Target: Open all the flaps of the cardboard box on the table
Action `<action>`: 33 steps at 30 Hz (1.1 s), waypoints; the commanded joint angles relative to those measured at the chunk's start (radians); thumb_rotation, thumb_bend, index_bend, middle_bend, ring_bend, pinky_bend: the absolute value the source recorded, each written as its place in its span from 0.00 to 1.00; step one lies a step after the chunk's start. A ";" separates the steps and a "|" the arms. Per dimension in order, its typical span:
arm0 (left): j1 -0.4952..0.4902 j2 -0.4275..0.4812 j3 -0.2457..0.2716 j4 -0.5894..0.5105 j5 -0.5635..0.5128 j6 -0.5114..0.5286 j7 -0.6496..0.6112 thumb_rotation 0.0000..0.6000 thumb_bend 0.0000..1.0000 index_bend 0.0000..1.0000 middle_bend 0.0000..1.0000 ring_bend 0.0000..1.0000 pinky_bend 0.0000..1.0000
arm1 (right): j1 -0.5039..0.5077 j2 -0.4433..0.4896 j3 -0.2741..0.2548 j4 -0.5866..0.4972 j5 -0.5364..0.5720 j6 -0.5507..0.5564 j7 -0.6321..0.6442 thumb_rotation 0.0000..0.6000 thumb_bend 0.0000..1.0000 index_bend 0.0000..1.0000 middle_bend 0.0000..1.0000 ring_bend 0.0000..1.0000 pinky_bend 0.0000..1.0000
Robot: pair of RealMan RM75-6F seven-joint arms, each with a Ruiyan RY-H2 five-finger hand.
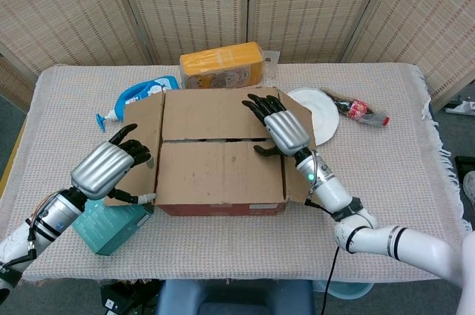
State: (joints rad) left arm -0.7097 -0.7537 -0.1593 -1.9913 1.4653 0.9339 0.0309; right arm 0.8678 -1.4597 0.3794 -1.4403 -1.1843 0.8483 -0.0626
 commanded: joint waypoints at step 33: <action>0.029 0.022 -0.002 -0.015 -0.017 -0.005 0.010 0.46 0.22 0.43 0.41 0.32 0.00 | 0.279 -0.212 0.138 0.556 0.067 0.008 0.064 1.00 0.27 0.04 0.04 0.10 0.03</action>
State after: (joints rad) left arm -0.6810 -0.7341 -0.1604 -2.0039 1.4504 0.9303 0.0396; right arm 1.1111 -1.6551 0.4976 -0.9389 -1.1481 0.8870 0.0155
